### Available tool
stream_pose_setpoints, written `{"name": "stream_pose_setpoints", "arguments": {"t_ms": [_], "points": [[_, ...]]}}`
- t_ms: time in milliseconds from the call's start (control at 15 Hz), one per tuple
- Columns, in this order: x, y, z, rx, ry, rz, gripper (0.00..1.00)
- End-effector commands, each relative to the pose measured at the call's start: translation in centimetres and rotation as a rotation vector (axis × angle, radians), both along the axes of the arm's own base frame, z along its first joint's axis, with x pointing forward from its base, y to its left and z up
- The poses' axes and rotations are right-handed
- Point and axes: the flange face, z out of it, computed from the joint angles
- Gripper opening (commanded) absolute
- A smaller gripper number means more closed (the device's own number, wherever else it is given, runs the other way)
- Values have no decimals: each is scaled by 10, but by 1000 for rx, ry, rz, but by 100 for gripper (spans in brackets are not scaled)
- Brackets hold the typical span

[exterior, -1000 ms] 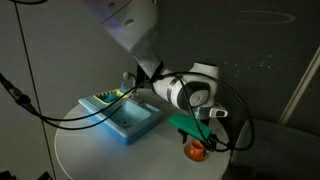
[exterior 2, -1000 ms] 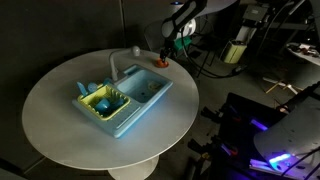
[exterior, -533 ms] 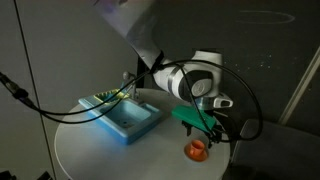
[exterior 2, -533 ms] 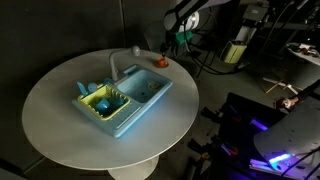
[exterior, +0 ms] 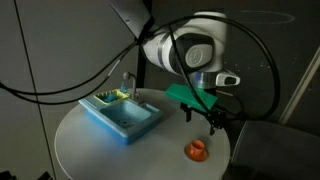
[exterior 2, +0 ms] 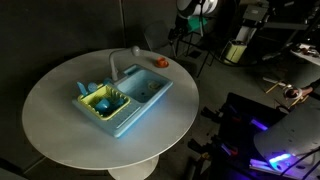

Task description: Pick up the orange mug from the table and place it on the orange saucer

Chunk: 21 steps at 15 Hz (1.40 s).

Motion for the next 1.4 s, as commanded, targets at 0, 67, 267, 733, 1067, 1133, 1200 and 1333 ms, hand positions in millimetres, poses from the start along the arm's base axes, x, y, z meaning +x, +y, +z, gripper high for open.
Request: {"name": "stream_pose_setpoints", "arguments": {"t_ms": [0,67,267,733,1067,1133,1200,1333], "points": [[-43,11,36,25,8,-62,100],[-51,12,43,33,15,-71,100],[-75,19,63,61,46,-79,100],[-116,53,97,118,150,-24,100],[-133,85,113,128,201,46,100],[-135,91,115,129,206,59,100],[-137,99,117,131,207,75,100],[-140,115,120,136,212,103,100]]}}
